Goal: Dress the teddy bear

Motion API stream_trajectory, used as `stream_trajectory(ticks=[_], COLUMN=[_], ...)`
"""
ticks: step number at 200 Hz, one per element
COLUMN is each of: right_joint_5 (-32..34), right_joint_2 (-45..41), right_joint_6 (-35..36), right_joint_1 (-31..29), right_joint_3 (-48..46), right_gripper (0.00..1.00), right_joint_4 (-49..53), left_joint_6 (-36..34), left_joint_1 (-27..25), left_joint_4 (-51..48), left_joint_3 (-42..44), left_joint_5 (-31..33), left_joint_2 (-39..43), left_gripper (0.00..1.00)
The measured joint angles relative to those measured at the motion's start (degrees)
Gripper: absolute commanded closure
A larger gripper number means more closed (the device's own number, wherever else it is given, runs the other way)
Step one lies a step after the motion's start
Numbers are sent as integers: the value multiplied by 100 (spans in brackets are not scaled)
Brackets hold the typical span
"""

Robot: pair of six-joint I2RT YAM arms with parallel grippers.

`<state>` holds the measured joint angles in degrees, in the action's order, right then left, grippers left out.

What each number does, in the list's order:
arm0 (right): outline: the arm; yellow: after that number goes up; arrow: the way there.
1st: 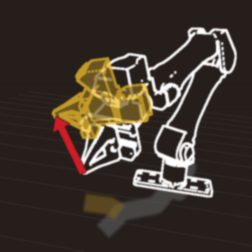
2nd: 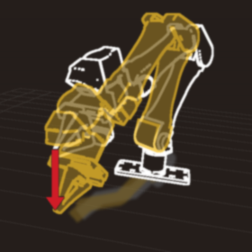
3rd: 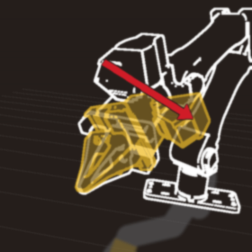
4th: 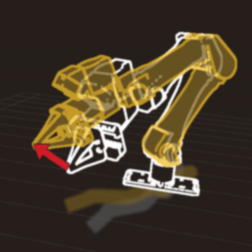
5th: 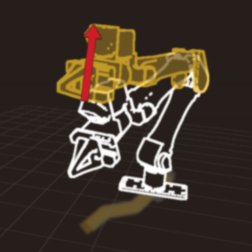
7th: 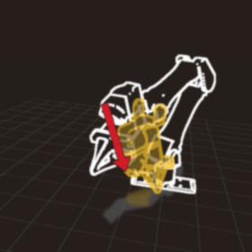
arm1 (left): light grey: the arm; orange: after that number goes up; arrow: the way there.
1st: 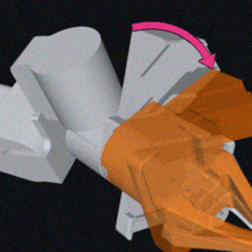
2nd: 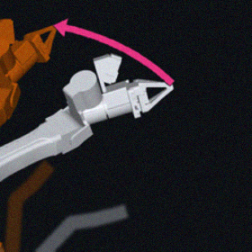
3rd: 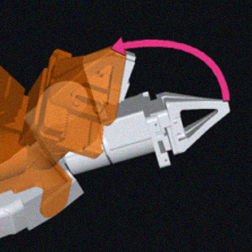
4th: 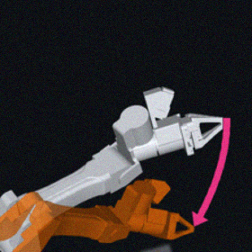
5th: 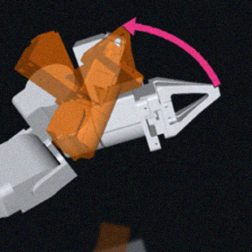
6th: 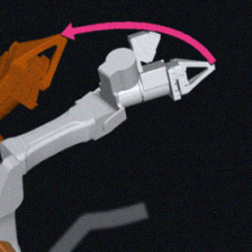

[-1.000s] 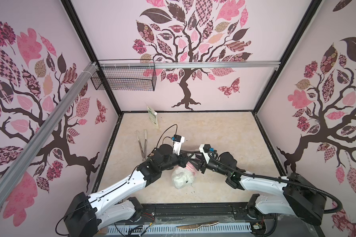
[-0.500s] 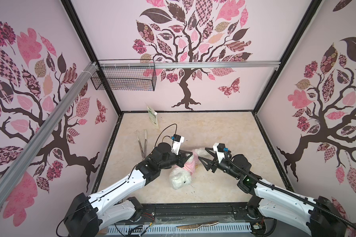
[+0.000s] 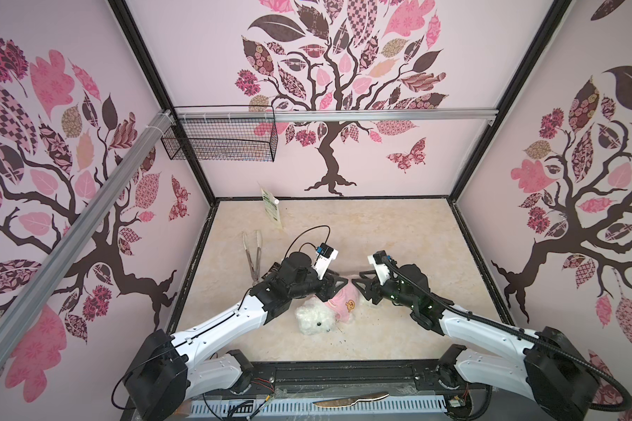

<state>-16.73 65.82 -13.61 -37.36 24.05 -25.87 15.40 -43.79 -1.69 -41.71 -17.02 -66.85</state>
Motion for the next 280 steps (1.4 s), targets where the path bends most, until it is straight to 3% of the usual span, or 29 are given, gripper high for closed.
stream_trajectory(ticks=[14,53,84,139,191,224,254,280], right_joint_5=[-142,-356,-415,-605,-726,-855,-962,-872], right_joint_2=[236,640,809,815,1189,1674,1882,1875], right_joint_6=[-101,-254,-313,-358,-466,-627,-841,-879], right_joint_1=[0,0,0,0,0,0,0,2], right_joint_3=[0,0,0,37,284,332,332,330], right_gripper=[60,63,65,65,64,71,86,92], right_joint_4=[-26,-76,-142,-127,-225,-391,-573,-645], left_joint_6=[-111,-175,33,1196,2538,3206,3515,3617], left_joint_1=[0,0,0,85,267,293,306,323], left_joint_4=[-118,-326,-516,-1307,-1327,-656,-83,297], left_joint_3=[13,293,704,1370,2109,2608,2645,2645], left_joint_5=[267,1209,1694,3012,2820,2424,2218,2146], left_joint_2=[201,1123,1547,2616,2970,2549,1989,1665], left_gripper=[31,23,23,22,21,33,64,88])
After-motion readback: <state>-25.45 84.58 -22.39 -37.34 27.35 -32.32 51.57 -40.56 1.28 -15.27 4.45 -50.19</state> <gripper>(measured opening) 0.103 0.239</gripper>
